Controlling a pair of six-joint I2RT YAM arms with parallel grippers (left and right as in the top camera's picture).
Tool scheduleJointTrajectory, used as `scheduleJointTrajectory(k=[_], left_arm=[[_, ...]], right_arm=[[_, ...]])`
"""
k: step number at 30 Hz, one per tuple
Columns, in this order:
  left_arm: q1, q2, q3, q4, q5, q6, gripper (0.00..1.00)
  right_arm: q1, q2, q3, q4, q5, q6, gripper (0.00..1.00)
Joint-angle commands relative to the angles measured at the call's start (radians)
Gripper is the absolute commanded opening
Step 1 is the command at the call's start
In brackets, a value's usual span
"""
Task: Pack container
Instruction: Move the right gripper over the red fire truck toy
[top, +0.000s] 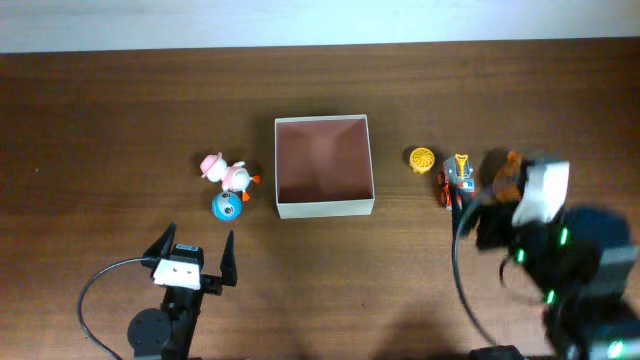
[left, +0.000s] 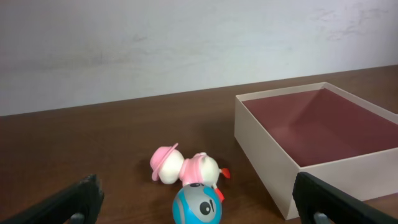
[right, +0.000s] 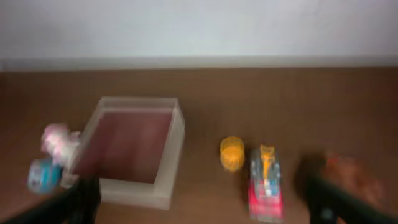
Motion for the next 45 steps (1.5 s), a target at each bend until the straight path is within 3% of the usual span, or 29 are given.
scheduleJointTrajectory(k=[1, 5, 9, 22, 37, 45], left_arm=[[0.002, -0.008, -0.008, 0.002, 0.0, 0.016, 1.0], [0.002, -0.008, -0.008, 0.002, 0.0, 0.016, 1.0], [0.002, -0.008, -0.008, 0.002, 0.0, 0.016, 1.0], [0.002, -0.008, -0.008, 0.002, 0.0, 0.016, 1.0], [0.002, -0.007, -0.008, 0.002, 0.0, 0.016, 1.0], [0.002, -0.008, -0.008, 0.002, 0.0, 0.016, 1.0]], right_arm=[[-0.006, 0.192, 0.243, -0.124, -0.004, -0.095, 0.99], [-0.007, 0.376, 0.437, -0.289, 0.039, -0.209, 0.99], [-0.026, 0.502, 0.445, -0.312, 0.151, -0.172, 0.99], [-0.14, 0.827, 0.445, -0.293, 0.076, -0.202, 0.99], [-0.158, 1.075, 0.433, -0.298, -0.009, -0.226, 1.0], [-0.159, 1.132, 0.408, -0.282, -0.01, -0.225, 0.89]])
